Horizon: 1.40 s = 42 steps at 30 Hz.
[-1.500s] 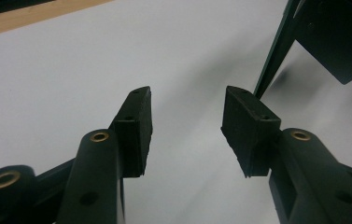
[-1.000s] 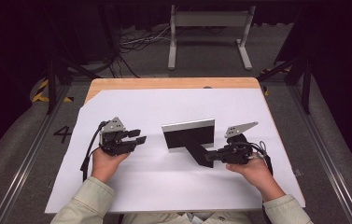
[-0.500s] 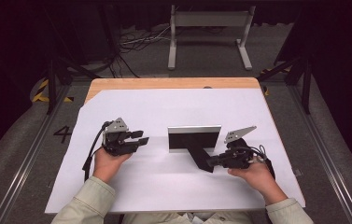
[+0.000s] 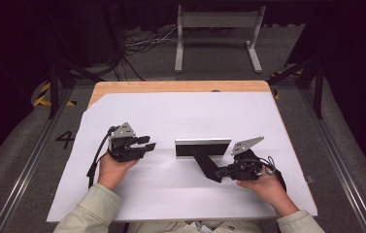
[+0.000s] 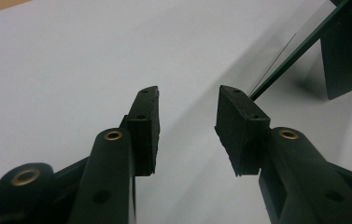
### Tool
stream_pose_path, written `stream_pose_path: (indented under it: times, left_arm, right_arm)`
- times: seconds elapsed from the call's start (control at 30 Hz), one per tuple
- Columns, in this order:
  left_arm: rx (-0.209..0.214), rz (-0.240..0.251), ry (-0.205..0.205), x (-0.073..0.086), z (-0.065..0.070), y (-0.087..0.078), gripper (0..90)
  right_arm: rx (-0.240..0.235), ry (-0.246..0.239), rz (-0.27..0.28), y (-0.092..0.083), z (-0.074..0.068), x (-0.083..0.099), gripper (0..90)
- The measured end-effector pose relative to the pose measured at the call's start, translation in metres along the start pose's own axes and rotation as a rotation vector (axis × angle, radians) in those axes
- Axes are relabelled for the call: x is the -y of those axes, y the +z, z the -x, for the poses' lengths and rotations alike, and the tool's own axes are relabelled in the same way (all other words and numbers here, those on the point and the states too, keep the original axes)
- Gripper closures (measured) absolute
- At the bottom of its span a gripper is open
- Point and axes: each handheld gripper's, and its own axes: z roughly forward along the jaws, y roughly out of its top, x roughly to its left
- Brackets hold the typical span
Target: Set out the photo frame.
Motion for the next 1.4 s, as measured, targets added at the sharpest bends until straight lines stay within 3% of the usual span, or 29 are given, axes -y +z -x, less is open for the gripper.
stream_pose_path:
  times: [0.3,0.8,1.1,1.4]
  left_arm:
    - [0.000,-0.003,-0.004,0.000,0.001,0.001,60.6]
    - [0.009,-0.017,-0.001,0.000,0.001,0.002,61.7]
    - [0.013,-0.021,0.001,-0.001,0.002,0.005,62.1]
    - [0.007,-0.017,0.003,-0.001,0.002,0.006,66.5]
  right_arm:
    - [0.014,-0.023,-0.020,0.003,-0.005,0.007,86.0]
    - [0.008,0.004,-0.004,0.000,-0.005,0.009,80.9]
    - [0.014,0.017,0.046,-0.016,-0.002,0.013,78.0]
    - [0.034,-0.003,0.082,-0.031,0.000,0.013,79.2]
